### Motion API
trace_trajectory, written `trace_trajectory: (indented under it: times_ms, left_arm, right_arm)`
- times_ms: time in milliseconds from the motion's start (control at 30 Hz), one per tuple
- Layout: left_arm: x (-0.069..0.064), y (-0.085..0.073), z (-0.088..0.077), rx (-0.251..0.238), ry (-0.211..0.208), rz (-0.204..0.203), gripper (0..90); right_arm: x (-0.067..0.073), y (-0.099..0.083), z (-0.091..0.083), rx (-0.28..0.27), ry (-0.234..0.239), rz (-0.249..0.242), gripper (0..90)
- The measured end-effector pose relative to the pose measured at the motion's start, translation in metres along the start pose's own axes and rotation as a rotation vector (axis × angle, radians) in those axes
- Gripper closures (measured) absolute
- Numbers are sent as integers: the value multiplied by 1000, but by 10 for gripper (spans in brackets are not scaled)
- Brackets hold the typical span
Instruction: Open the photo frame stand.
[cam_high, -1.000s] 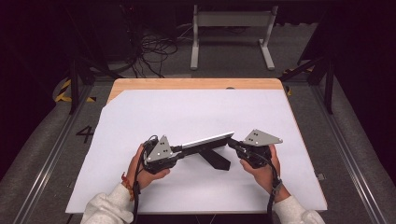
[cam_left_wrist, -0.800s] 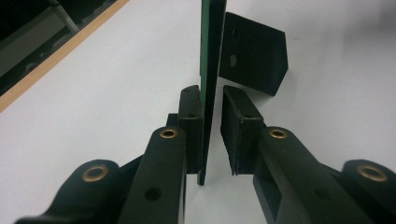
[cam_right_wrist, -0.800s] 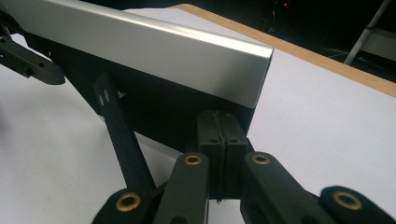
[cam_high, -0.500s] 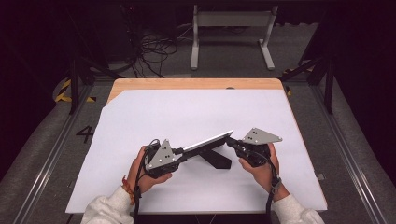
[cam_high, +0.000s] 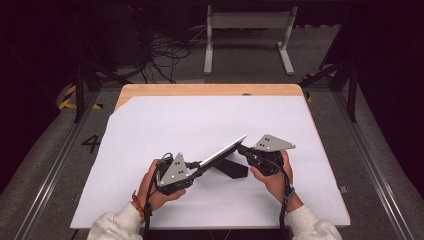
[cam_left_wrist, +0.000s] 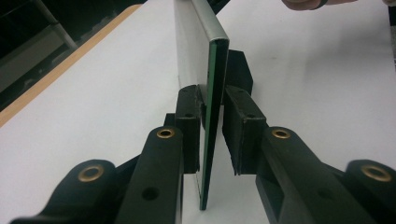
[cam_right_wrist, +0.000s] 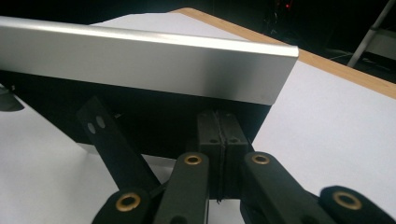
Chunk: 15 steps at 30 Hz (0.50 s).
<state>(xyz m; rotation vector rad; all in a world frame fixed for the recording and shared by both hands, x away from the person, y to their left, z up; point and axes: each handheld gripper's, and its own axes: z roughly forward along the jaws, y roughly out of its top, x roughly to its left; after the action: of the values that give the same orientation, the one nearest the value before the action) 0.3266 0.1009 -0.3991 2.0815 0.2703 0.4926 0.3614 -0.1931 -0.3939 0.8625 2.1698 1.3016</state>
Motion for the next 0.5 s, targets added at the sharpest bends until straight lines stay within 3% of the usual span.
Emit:
trace_trajectory:
  times_ms: [500]
  left_arm:
    - [-1, -2, 6, 23, -5, 11, 754]
  right_arm:
    - [-1, 6, 19, -4, 4, 10, 900]
